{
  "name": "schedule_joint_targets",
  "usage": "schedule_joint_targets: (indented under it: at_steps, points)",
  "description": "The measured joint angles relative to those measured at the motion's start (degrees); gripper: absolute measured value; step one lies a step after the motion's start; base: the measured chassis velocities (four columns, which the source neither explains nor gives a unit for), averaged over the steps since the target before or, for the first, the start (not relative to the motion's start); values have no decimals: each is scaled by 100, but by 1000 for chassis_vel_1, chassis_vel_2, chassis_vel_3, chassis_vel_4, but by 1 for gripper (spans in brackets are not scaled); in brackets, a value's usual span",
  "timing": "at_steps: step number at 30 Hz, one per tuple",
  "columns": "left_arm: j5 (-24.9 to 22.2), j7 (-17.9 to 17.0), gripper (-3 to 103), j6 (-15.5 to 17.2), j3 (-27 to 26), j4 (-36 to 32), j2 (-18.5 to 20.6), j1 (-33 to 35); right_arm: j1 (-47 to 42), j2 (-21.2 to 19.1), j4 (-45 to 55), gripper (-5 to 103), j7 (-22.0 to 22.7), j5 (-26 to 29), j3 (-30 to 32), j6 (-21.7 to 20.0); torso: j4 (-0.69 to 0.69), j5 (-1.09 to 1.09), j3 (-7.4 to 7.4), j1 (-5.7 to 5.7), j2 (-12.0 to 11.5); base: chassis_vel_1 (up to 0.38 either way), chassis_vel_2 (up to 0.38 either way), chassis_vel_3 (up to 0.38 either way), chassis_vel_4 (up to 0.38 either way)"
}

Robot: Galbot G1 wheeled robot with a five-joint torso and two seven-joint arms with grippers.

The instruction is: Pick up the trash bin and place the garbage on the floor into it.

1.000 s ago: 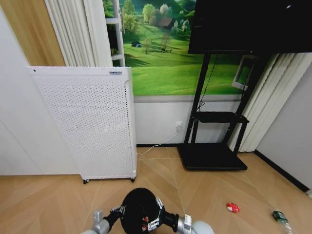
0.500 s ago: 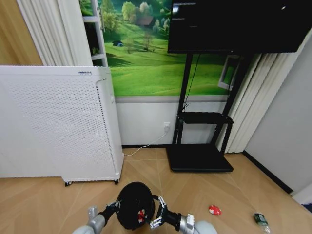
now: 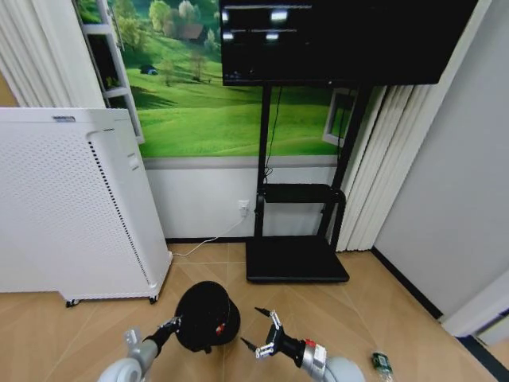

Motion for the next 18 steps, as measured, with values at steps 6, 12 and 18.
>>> schedule_joint_targets:
  at_steps: [6, 12, 18]
  points:
    - [-75, 14, 3, 4, -290, -140, -18, 175, 486, 180, -1002, 100, 483, -432, -266, -262, 2, 0, 0, 0, 0, 78, 76, -58, -51]
    - [-89, 114, 3, 5, -594, -215, -11, 371, 772, 164, -1625, 100, 573, -623, -179, -432, 0, 0, 0, 0, 0, 12, 9, -6, -6]
    - [-111, 163, 3, 0, -761, -225, -14, 457, 912, 135, -2039, 100, 638, -832, 21, -552, 1, 2, 0, 0, 0, 0, 0, 0, 0]
